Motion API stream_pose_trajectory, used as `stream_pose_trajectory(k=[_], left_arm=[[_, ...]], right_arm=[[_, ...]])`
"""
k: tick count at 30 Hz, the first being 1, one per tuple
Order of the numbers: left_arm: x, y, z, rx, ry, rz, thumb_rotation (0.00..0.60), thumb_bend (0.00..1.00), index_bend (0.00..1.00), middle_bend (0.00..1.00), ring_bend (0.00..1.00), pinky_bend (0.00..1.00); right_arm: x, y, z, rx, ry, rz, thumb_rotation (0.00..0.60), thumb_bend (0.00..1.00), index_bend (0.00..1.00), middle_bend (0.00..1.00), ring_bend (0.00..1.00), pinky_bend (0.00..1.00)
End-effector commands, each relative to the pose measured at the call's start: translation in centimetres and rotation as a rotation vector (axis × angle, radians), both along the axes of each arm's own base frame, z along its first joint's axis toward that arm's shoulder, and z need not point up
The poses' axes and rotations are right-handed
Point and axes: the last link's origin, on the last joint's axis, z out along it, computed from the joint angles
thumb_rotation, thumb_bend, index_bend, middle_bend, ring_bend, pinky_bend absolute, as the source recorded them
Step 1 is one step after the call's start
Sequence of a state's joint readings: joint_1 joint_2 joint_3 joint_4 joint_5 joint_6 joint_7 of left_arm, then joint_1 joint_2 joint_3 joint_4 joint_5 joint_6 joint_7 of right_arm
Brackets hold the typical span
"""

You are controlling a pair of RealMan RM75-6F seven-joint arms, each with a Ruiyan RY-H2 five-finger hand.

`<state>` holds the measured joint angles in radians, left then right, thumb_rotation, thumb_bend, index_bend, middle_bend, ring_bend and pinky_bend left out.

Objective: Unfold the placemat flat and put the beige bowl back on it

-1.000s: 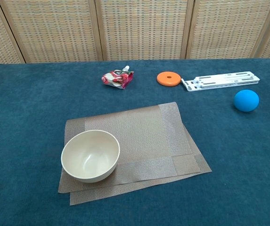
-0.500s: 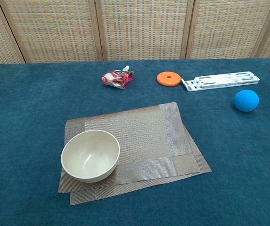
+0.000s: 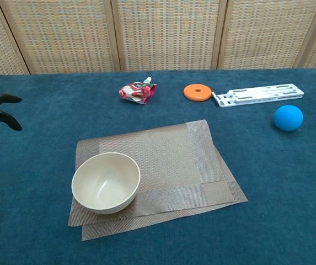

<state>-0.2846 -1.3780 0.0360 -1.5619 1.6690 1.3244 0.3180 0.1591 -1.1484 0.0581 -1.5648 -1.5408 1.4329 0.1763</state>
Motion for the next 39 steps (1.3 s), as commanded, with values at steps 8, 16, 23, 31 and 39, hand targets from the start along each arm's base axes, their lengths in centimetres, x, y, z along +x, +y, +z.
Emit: stream_pose_trajectory(k=[8,16,23,31,39], left_arm=[[3.7,0.8,-4.5,-0.091,0.036,-0.091,0.600,0.23,0.36,0.00,0.00,0.00],[5.7,1.4,-7.2,-0.135,0.055,-0.132,0.600,0.23,0.39,0.00,0.00,0.00],[6.6,1.6,-9.1,-0.165,0.076,-0.147,0.600,0.24,0.46,0.00,0.00,0.00],[6.9,1.9,-10.3,-0.177,0.080,-0.144,0.600,0.34,0.54,0.00,0.00,0.00],[6.3,2.4,-10.6,-0.165,0.102,-0.146,0.600,0.45,0.60,0.00,0.00,0.00]], right_arm=[[-0.2,-0.2,0.4,-0.004,-0.017,-0.007,0.600,0.07,0.08,0.00,0.00,0.00],[-0.3,-0.2,0.6,-0.002,-0.028,-0.010,0.600,0.07,0.08,0.00,0.00,0.00],[-0.3,-0.2,0.9,-0.005,-0.043,-0.010,0.600,0.07,0.08,0.00,0.00,0.00],[-0.2,-0.2,1.0,-0.006,-0.052,-0.007,0.600,0.07,0.08,0.00,0.00,0.00],[-0.3,-0.2,1.1,-0.006,-0.058,-0.010,0.600,0.07,0.08,0.00,0.00,0.00]])
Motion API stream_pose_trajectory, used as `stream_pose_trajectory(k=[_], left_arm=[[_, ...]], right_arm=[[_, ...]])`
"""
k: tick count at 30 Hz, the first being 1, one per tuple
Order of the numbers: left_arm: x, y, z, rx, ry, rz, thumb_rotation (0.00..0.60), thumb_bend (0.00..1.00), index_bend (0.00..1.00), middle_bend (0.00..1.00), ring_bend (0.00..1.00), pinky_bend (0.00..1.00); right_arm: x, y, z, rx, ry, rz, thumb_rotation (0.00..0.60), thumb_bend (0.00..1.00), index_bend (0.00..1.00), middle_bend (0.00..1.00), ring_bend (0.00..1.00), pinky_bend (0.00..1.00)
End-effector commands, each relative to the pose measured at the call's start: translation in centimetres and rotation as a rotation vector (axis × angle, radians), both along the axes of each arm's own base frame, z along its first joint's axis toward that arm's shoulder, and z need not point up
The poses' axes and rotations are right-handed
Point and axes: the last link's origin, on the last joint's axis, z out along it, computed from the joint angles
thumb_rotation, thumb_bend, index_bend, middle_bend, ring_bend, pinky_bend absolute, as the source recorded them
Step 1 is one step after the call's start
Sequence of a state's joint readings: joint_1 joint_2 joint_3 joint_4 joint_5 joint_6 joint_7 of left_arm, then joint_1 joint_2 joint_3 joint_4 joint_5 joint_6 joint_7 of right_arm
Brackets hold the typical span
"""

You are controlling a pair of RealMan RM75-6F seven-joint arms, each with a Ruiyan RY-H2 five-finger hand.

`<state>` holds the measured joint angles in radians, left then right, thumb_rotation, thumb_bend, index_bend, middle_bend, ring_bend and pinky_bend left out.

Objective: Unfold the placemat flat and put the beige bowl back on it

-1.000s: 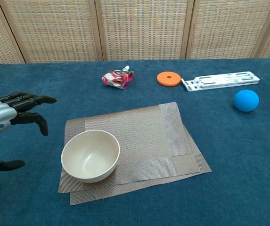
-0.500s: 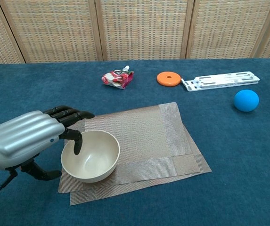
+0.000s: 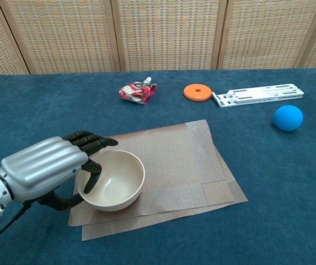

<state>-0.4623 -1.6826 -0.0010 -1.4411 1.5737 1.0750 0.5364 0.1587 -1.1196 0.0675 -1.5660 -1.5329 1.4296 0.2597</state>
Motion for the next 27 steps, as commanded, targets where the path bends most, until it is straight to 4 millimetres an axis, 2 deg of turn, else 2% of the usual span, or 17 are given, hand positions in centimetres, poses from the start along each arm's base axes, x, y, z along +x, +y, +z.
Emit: stream_pose_trajectory(k=[1,8,11,17,24,25,27], left_arm=[[-0.2,0.2,0.5,0.014,-0.004,-0.006,0.600,0.45,0.61,0.00,0.00,0.00],[-1.3,0.9,3.0,0.083,-0.031,-0.013,0.600,0.45,0.62,0.00,0.00,0.00],[-2.3,1.6,4.9,0.131,-0.042,0.003,0.600,0.45,0.62,0.00,0.00,0.00],[-6.3,2.9,9.3,0.230,-0.045,0.064,0.600,0.45,0.62,0.00,0.00,0.00],[-10.8,3.6,12.5,0.310,-0.046,0.162,0.600,0.45,0.62,0.00,0.00,0.00],[-12.2,3.6,13.2,0.328,-0.035,0.198,0.600,0.45,0.62,0.00,0.00,0.00],[-13.9,3.7,13.5,0.333,-0.023,0.231,0.600,0.45,0.62,0.00,0.00,0.00]], right_arm=[[0.0,0.0,0.0,-0.001,-0.001,-0.001,0.600,0.07,0.08,0.00,0.00,0.00],[0.0,0.0,0.0,-0.001,-0.007,0.002,0.600,0.07,0.08,0.00,0.00,0.00],[0.0,0.0,-0.1,0.000,-0.007,0.003,0.600,0.07,0.08,0.00,0.00,0.00],[0.1,0.1,-0.3,0.004,0.001,0.004,0.600,0.07,0.08,0.00,0.00,0.00],[0.2,0.2,-0.6,0.013,0.013,0.009,0.600,0.07,0.07,0.00,0.00,0.00],[0.2,0.2,-0.8,0.016,0.017,0.011,0.600,0.07,0.07,0.00,0.00,0.00],[0.3,0.3,-1.0,0.018,0.022,0.013,0.600,0.07,0.07,0.00,0.00,0.00]])
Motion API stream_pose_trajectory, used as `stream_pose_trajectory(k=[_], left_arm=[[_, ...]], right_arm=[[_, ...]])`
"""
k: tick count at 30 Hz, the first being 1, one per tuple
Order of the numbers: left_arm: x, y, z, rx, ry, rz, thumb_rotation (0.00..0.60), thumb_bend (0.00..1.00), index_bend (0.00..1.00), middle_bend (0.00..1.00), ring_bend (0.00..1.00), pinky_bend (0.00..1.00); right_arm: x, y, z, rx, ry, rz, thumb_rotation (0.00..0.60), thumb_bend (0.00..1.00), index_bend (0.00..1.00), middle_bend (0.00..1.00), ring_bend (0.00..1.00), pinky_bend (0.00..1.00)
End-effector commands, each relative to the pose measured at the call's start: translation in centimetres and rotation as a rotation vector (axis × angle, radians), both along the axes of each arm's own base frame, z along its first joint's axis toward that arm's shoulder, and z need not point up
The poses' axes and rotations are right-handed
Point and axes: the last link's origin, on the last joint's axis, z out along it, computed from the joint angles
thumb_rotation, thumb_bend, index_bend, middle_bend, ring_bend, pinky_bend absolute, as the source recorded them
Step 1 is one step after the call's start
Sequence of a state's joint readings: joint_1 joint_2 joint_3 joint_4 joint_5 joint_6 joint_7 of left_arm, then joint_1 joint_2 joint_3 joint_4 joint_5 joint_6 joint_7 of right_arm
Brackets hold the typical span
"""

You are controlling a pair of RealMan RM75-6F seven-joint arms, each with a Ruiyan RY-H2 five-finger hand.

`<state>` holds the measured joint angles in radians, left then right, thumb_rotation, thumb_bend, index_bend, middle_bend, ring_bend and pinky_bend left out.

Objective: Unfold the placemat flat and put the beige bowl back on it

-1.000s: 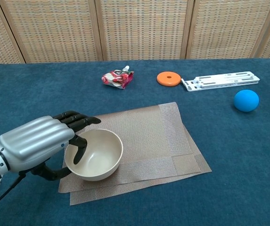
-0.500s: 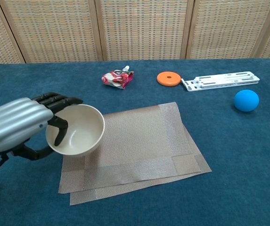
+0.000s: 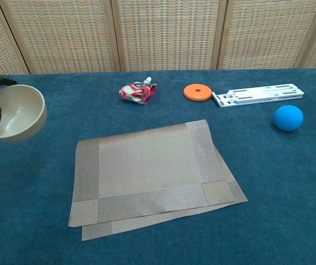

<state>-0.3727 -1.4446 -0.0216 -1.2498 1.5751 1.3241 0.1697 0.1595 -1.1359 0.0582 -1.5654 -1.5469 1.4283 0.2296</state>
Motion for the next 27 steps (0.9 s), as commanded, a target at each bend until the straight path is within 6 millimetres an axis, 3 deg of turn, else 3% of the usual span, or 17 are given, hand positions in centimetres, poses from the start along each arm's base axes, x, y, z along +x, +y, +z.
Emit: stream_pose_trajectory(k=[1,9,20,27], left_arm=[[-3.5,0.1,1.4,0.033,0.011,0.077,0.600,0.45,0.62,0.00,0.00,0.00],[-7.5,0.7,0.8,0.015,0.013,0.182,0.600,0.45,0.62,0.00,0.00,0.00],[-9.7,1.0,0.9,0.008,0.040,0.255,0.600,0.42,0.56,0.00,0.00,0.00],[-10.3,0.9,1.3,-0.004,0.076,0.304,0.600,0.23,0.48,0.00,0.00,0.00]], right_arm=[[0.1,0.1,-0.2,0.003,0.005,0.003,0.600,0.07,0.07,0.00,0.00,0.00],[0.1,0.1,-0.5,0.006,0.012,0.002,0.600,0.07,0.07,0.00,0.00,0.00],[0.1,0.1,-0.5,0.009,0.016,-0.002,0.600,0.07,0.06,0.00,0.00,0.00],[0.0,0.1,-0.2,0.002,0.010,-0.007,0.600,0.07,0.06,0.00,0.00,0.00]])
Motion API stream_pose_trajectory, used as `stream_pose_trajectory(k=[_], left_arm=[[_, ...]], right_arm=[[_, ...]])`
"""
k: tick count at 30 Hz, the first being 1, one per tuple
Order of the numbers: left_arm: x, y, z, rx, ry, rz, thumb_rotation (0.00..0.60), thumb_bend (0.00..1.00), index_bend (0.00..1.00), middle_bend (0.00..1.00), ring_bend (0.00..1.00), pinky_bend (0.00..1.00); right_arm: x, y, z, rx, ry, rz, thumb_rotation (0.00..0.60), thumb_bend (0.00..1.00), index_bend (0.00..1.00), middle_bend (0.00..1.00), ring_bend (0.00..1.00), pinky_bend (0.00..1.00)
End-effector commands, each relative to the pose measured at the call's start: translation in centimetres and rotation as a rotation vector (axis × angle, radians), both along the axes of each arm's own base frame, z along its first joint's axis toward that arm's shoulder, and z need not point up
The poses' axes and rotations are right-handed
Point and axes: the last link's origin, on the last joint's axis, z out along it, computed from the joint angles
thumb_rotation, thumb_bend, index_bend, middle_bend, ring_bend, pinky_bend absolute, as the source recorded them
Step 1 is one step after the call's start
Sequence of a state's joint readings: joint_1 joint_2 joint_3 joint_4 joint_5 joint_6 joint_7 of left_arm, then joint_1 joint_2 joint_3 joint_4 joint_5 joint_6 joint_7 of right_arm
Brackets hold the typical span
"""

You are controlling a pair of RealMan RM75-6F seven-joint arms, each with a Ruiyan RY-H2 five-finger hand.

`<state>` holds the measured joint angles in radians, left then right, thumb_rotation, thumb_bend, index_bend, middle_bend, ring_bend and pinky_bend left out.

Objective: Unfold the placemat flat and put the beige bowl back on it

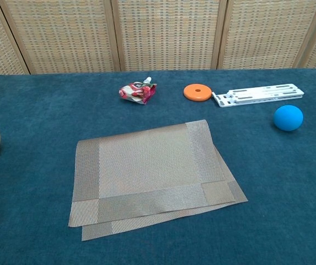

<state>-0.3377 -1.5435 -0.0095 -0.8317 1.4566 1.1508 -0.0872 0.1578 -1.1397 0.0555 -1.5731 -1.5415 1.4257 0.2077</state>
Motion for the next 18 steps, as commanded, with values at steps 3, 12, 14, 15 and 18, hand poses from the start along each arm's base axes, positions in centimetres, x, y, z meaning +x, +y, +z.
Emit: stream_pose_trajectory(k=[3,12,14,15,18], left_arm=[[-0.1,-0.1,0.5,0.002,0.014,0.017,0.600,0.18,0.43,0.00,0.00,0.00],[2.6,-1.2,2.8,0.064,-0.069,-0.059,0.600,0.16,0.33,0.00,0.00,0.00],[3.8,-1.7,2.9,0.068,-0.079,-0.090,0.600,0.16,0.33,0.00,0.00,0.00],[4.1,-1.8,2.9,0.068,-0.080,-0.094,0.600,0.16,0.34,0.00,0.00,0.00],[5.9,-2.6,2.4,0.057,-0.092,-0.132,0.600,0.16,0.35,0.00,0.00,0.00]], right_arm=[[0.0,0.0,0.0,0.002,0.001,0.000,0.600,0.07,0.06,0.00,0.00,0.00],[0.1,0.0,-0.1,0.002,0.000,-0.001,0.600,0.07,0.06,0.00,0.00,0.00],[0.1,0.0,-0.1,0.003,0.001,-0.002,0.600,0.07,0.06,0.00,0.00,0.00],[0.0,0.0,-0.1,0.003,0.001,-0.002,0.600,0.07,0.06,0.00,0.00,0.00],[0.0,0.0,-0.1,0.004,-0.002,-0.007,0.600,0.07,0.06,0.00,0.00,0.00]])
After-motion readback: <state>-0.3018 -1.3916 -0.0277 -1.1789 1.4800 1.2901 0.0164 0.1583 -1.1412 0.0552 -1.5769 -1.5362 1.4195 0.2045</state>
